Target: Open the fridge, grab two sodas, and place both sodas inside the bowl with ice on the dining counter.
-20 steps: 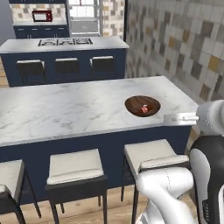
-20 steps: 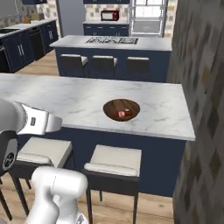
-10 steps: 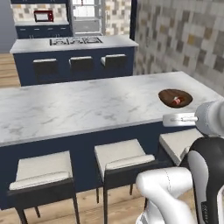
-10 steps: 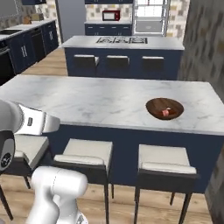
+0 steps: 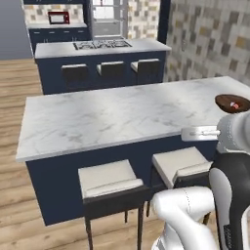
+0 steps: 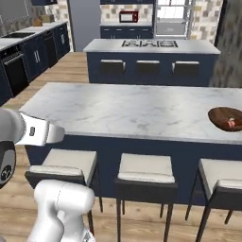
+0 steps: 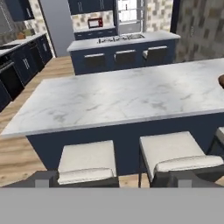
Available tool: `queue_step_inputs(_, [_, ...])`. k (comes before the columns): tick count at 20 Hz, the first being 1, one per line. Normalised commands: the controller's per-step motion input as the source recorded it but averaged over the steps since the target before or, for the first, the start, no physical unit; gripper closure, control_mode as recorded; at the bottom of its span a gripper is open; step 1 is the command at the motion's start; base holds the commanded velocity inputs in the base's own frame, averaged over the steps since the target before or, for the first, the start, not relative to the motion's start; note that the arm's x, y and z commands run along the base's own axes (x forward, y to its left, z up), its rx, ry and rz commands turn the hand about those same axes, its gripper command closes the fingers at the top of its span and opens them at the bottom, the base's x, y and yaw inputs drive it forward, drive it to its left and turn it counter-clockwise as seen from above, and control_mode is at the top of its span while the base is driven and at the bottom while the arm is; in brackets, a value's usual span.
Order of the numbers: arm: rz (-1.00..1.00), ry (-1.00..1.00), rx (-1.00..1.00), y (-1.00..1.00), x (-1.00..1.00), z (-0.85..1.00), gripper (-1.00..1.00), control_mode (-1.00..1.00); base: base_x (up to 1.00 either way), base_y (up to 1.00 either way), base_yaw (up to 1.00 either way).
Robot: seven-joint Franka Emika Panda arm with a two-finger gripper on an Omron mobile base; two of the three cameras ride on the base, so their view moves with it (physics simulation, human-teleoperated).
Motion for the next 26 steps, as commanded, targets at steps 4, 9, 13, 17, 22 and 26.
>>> queue_step_inputs(4, [0.0, 0.0, 0.0, 0.0, 0.0, 0.0, -1.0, 1.0, 0.17, 1.0, -0.02])
queue_step_inputs(9, [0.0, 0.0, 0.0, 0.0, 0.0, 0.0, -1.0, 1.0, 0.36, 1.0, -0.05])
queue_step_inputs(13, [0.0, 0.0, 0.0, 0.0, 0.0, 0.0, -1.0, 1.0, 0.74, 1.0, -0.1])
queue_step_inputs(17, [0.0, 0.0, 0.0, 0.0, 0.0, 0.0, -1.0, 1.0, 0.84, 1.0, -0.14])
queue_step_inputs(22, [0.0, 0.0, 0.0, 0.0, 0.0, 0.0, -1.0, 1.0, 0.65, 1.0, -0.13])
queue_step_inputs(26, [0.0, 0.0, 0.0, 0.0, 0.0, 0.0, -1.0, 1.0, -0.11, 1.0, -0.02])
